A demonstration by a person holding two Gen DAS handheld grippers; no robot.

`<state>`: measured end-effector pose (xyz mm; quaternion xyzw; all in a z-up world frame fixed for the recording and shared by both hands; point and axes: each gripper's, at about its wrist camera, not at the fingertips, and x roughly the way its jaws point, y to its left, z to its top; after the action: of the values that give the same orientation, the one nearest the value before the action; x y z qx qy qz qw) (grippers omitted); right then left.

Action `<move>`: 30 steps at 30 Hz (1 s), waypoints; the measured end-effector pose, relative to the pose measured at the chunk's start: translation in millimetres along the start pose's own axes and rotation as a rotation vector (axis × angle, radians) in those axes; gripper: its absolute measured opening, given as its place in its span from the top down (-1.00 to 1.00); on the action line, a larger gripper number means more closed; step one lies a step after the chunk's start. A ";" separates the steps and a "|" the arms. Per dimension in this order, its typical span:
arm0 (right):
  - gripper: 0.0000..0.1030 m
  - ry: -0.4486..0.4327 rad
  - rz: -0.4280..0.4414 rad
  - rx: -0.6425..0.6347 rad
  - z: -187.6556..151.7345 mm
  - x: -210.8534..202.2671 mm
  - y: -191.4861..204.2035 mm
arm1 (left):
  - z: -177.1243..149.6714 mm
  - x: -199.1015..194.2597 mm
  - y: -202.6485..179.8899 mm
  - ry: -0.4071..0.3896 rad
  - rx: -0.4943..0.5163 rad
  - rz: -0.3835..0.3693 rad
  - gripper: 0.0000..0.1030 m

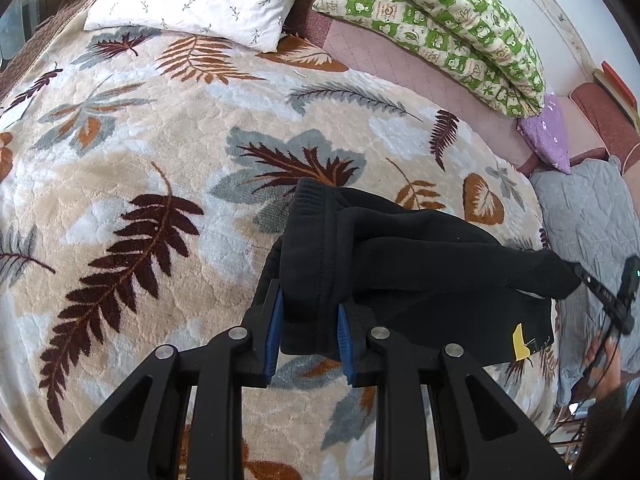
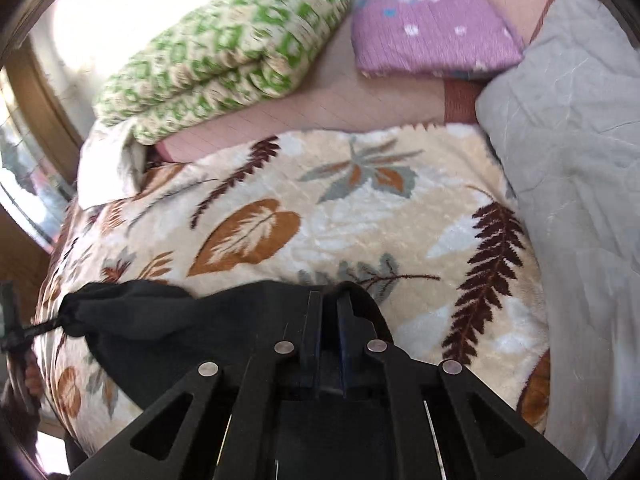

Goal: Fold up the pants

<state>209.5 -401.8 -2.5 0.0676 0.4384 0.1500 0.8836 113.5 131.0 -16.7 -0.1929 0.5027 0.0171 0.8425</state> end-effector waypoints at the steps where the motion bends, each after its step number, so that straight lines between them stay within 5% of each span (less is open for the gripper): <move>1: 0.88 -0.011 0.006 -0.014 -5.9 -5.6 2.0 | -2.0 1.1 0.9 0.004 -0.003 0.005 0.58; 13: 0.88 0.030 -0.037 -0.076 -114.1 -34.6 3.7 | -18.2 12.0 16.8 0.058 -0.036 0.015 0.58; 22: 0.80 0.055 -0.094 -0.023 -140.3 -38.9 -13.1 | -23.1 18.4 24.1 0.113 0.015 0.021 0.57; 30: 0.71 0.060 -0.195 0.080 -152.2 -57.3 -35.7 | -31.7 6.6 22.0 0.156 0.096 0.013 0.30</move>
<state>63.1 -456.0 -60.6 0.0554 0.4745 0.0479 0.8772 85.2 139.4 -42.4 -0.1497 0.5681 -0.0165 0.8091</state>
